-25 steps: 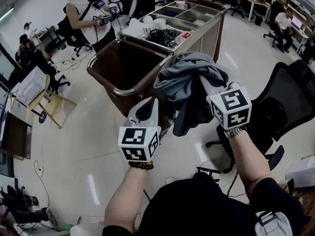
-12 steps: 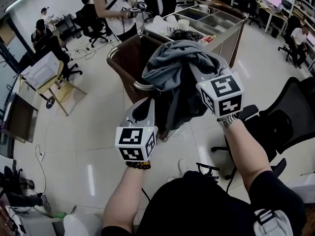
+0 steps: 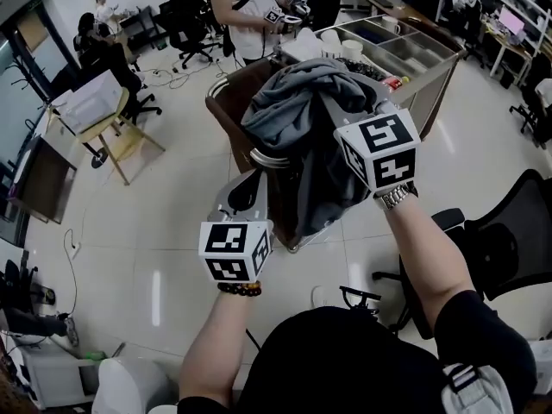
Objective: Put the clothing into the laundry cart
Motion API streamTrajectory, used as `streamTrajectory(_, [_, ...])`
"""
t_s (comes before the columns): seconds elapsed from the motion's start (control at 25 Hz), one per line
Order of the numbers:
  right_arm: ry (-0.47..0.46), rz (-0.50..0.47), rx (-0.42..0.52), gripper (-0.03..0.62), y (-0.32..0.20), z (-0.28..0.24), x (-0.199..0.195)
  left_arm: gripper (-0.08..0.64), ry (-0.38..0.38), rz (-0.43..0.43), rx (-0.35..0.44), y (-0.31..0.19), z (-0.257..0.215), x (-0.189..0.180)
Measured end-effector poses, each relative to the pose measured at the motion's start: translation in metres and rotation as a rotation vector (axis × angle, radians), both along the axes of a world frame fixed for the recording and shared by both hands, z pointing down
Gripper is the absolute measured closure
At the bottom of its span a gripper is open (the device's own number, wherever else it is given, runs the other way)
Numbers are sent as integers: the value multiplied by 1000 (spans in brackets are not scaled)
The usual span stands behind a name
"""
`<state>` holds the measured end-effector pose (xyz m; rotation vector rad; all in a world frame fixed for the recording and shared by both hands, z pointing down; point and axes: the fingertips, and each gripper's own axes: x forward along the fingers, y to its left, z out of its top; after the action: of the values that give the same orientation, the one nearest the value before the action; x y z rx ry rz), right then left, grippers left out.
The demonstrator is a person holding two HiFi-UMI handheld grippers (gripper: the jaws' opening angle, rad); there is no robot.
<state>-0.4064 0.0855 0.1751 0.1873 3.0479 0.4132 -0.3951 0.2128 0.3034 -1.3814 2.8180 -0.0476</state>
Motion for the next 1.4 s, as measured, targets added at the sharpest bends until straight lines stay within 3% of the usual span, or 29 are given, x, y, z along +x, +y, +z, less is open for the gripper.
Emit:
streamTrajectory(0.16, [40, -25, 5, 466, -1, 18, -54, 557, 10, -34, 2, 1, 8, -39])
streamTrajectory(0.72, [231, -65, 22, 457, -35, 126, -159, 557, 28, -99, -19, -31, 51, -100])
streamTrajectory(0.88, [280, -93, 37, 419, -33, 145, -175, 557, 33, -118, -23, -34, 56, -112])
streamTrajectory(1.04, [332, -144, 50, 321, -30, 167, -184, 557, 34, -129, -28, -40, 61, -119])
streamTrajectory(1.4, [303, -155, 37, 321, -50, 176, -186, 557, 31, -131, -34, -60, 71, -126])
